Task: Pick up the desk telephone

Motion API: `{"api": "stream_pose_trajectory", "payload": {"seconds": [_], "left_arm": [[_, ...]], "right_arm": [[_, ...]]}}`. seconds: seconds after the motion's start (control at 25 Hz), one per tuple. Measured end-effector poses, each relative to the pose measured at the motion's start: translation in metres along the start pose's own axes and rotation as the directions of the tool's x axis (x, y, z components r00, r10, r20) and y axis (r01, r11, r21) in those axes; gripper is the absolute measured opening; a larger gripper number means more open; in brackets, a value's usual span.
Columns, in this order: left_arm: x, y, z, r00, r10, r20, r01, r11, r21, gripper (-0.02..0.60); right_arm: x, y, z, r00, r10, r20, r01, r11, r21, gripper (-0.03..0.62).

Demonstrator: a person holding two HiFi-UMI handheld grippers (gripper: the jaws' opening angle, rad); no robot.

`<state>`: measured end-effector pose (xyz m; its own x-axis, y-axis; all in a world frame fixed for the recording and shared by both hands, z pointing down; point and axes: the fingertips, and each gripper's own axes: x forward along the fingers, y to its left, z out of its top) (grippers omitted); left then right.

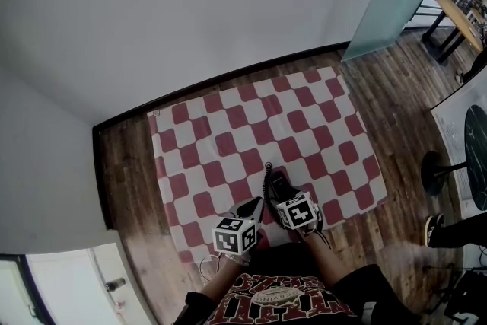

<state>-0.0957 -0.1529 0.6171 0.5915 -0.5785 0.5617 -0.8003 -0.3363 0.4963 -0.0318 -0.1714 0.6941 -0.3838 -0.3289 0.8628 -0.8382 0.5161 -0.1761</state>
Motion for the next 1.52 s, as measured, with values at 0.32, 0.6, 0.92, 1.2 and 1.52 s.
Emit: {"api": "stream_pose_trajectory", "payload": {"seconds": [0.32,0.6,0.92,1.2,1.52], "left_arm": [[0.002,0.002,-0.006,1.0,0.001,-0.02,-0.001,1.0,0.001,0.009],[0.005,0.002,-0.011,0.999,0.0,-0.043,0.0,1.0,0.006,0.009],[0.006,0.004,-0.017,0.998,-0.003,-0.057,0.003,1.0,-0.009,0.009],[0.007,0.005,-0.023,0.997,-0.011,-0.073,0.009,0.999,-0.038,0.009],[0.009,0.005,-0.028,0.996,-0.016,-0.09,0.012,0.999,-0.044,0.009]], "right_arm": [[-0.006,-0.001,-0.004,1.0,0.002,-0.017,-0.002,1.0,-0.011,0.295],[-0.013,0.001,-0.003,1.0,0.016,-0.019,-0.016,1.0,0.0,0.295],[-0.023,0.004,0.002,1.0,0.022,-0.007,-0.022,1.0,-0.016,0.295],[-0.032,0.01,0.003,0.999,0.035,-0.005,-0.035,0.999,-0.024,0.295],[-0.045,0.015,0.004,0.998,0.055,0.002,-0.055,0.998,-0.024,0.295]]}}
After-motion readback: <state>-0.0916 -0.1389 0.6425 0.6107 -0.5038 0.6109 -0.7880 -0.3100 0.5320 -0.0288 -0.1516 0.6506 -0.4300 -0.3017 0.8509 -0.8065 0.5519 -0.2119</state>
